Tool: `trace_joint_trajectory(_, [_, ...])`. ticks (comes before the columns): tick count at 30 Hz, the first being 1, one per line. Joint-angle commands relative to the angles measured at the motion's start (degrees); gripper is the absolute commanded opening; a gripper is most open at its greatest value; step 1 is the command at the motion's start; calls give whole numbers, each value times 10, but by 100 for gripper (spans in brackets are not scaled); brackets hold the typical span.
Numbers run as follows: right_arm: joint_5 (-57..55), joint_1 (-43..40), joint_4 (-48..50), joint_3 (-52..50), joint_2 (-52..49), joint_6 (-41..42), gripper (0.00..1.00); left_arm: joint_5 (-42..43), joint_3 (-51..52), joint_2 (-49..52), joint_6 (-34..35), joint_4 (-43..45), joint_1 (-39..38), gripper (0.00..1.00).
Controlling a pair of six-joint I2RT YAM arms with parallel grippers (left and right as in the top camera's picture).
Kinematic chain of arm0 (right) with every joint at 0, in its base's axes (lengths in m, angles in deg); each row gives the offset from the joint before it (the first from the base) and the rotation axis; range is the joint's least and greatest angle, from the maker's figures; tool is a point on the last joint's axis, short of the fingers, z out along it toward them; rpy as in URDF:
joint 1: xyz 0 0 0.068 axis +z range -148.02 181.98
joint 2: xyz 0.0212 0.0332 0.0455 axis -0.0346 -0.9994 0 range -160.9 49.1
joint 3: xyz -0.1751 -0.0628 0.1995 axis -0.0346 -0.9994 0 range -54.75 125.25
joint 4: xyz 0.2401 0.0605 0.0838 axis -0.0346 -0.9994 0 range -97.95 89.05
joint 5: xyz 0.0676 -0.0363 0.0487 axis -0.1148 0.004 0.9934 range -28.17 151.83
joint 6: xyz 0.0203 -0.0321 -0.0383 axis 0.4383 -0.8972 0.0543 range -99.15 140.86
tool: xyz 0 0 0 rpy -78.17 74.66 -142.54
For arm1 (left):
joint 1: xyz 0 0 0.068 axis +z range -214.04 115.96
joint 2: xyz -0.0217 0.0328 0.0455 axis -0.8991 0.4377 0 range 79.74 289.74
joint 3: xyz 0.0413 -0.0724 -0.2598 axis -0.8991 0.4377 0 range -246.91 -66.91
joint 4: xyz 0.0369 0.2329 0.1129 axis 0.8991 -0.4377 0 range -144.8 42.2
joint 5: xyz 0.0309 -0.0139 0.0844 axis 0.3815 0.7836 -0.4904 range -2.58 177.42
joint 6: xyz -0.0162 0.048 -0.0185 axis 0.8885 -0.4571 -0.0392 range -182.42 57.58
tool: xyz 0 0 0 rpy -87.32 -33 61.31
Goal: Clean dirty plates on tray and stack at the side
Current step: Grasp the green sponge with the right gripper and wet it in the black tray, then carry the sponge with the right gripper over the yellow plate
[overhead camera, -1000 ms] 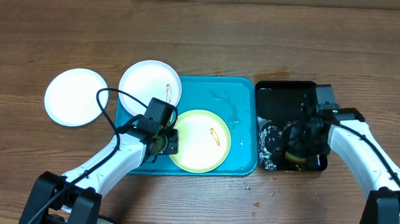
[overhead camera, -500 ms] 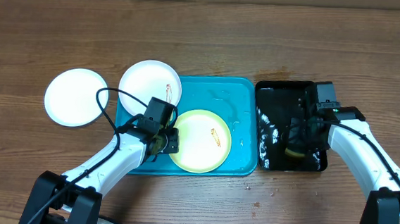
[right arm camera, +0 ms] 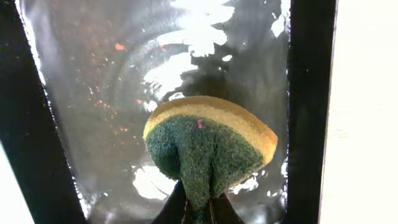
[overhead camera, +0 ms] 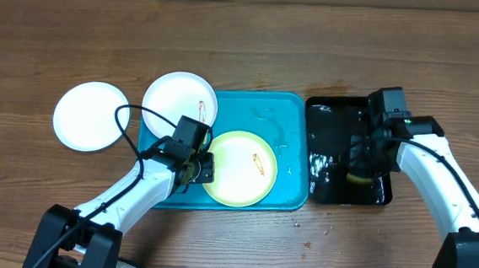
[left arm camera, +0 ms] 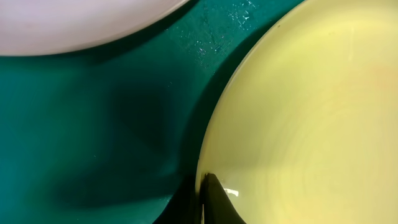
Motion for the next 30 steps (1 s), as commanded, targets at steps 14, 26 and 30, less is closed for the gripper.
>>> trace_joint_trajectory(14, [-5,-1,-68,40,3,-10,4,11,6,10,-6,-1,0,4])
trace_joint_trajectory(26, [63,-1,-102,79,3,2,4,11,6,10,-6,0,0,4])
trace_joint_trajectory(30, [184,5,-93,89,3,4,4,11,6,10,-6,0,0,4])
